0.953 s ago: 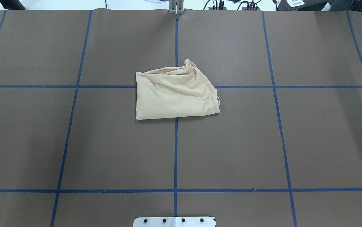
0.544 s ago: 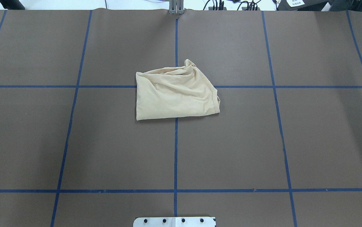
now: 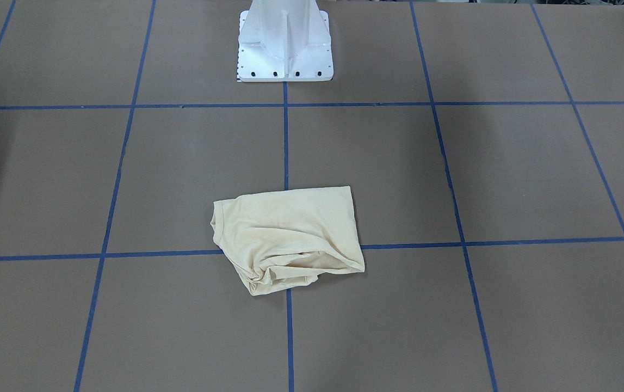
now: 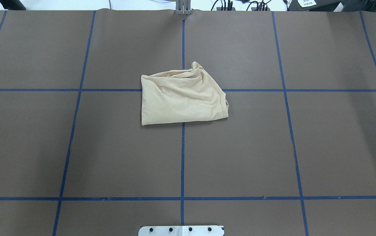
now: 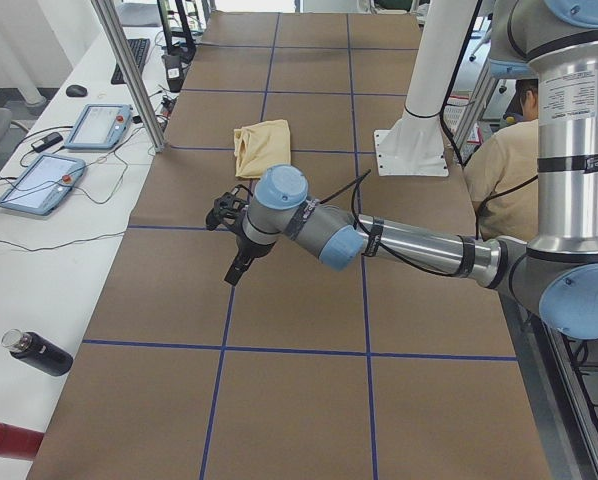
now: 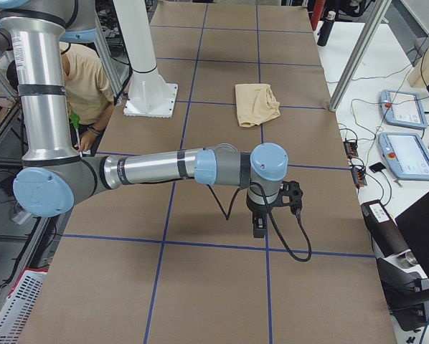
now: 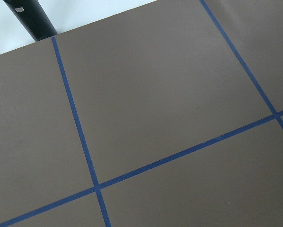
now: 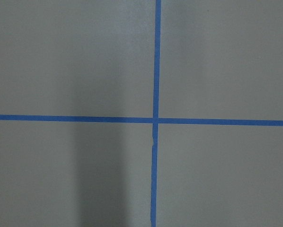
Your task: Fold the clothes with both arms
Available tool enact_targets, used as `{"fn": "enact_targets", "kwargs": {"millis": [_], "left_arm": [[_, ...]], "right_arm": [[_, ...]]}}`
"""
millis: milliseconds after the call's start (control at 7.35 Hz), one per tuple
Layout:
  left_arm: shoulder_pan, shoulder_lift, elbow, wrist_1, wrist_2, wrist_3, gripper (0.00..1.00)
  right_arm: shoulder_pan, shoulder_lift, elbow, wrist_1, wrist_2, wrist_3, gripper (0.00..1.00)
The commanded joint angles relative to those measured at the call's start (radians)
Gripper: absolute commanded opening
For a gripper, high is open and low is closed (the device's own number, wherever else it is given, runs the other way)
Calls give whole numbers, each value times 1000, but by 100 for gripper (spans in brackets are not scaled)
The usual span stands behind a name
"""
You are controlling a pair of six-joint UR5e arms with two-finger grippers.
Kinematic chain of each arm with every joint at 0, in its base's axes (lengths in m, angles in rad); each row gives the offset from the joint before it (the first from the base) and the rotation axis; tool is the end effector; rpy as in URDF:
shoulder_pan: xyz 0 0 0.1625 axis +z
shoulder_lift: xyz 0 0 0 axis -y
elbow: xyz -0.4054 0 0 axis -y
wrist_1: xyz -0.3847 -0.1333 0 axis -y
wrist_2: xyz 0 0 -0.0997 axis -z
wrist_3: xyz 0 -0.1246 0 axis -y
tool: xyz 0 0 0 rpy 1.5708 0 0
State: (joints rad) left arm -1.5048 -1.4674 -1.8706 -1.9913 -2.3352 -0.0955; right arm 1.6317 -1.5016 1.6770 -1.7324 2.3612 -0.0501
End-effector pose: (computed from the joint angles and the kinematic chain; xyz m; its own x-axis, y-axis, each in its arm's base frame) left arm -0.0160 -0.4709 0.5063 0.6958 0.3675 -0.6171 0.0126 0.8528 0.5221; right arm 0.0756 -0.5041 0.5861 0.7050 -0.0170 0.7090 -0.0256 0.9985 0.0494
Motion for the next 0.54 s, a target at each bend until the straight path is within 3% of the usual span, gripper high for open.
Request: {"fn": "enact_targets", "kwargs": {"millis": [0, 408], "left_arm": [[1, -8, -10, 2, -1, -1, 100], [1, -2, 4, 8, -9, 0, 100]], "right_arm": [[-3, -8, -5, 51, 0, 3, 100], [-71, -6, -11, 53, 0, 3, 100]]}}
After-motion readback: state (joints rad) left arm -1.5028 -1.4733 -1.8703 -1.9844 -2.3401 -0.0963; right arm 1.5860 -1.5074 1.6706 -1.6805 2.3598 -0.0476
